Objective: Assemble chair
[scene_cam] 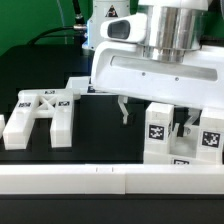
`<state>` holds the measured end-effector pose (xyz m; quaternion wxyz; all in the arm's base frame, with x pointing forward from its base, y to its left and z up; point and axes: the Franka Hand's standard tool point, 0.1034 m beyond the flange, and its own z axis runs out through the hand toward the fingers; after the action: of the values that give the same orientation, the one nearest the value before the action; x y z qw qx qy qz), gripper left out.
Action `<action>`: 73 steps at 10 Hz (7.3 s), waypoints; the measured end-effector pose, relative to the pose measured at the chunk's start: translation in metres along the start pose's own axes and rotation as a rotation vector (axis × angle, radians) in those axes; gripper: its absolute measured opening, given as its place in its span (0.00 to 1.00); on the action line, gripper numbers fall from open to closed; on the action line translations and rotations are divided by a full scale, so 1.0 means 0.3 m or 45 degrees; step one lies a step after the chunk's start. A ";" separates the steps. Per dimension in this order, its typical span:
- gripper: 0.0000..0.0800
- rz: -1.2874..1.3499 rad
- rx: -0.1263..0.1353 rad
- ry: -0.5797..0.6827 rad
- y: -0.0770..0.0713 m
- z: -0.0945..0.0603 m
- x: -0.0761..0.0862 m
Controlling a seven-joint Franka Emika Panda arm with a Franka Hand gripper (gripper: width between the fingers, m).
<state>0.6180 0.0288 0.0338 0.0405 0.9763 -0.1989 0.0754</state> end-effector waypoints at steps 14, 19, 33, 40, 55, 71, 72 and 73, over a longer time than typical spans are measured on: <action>0.40 -0.014 -0.015 -0.004 0.005 0.040 -0.023; 0.30 -0.011 0.048 -0.002 0.005 -0.150 0.019; 0.81 -0.032 -0.034 -0.033 0.035 0.049 -0.015; 0.29 -0.045 -0.043 -0.035 0.032 0.080 -0.034; 0.05 -0.148 -0.005 -0.254 0.080 -0.159 -0.002; 0.05 -0.466 -0.061 -1.124 0.224 -0.095 0.032; 0.05 -0.483 -0.050 -1.112 0.218 -0.091 0.037; 0.05 -0.475 -0.054 -1.131 0.225 -0.090 0.029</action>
Offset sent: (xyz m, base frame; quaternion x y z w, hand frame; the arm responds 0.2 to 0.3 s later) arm 0.0012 -0.0039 -0.0150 -0.0083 0.0093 -0.0106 0.9999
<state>0.5958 -0.0337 0.0650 -0.0155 0.9321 -0.0199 -0.3613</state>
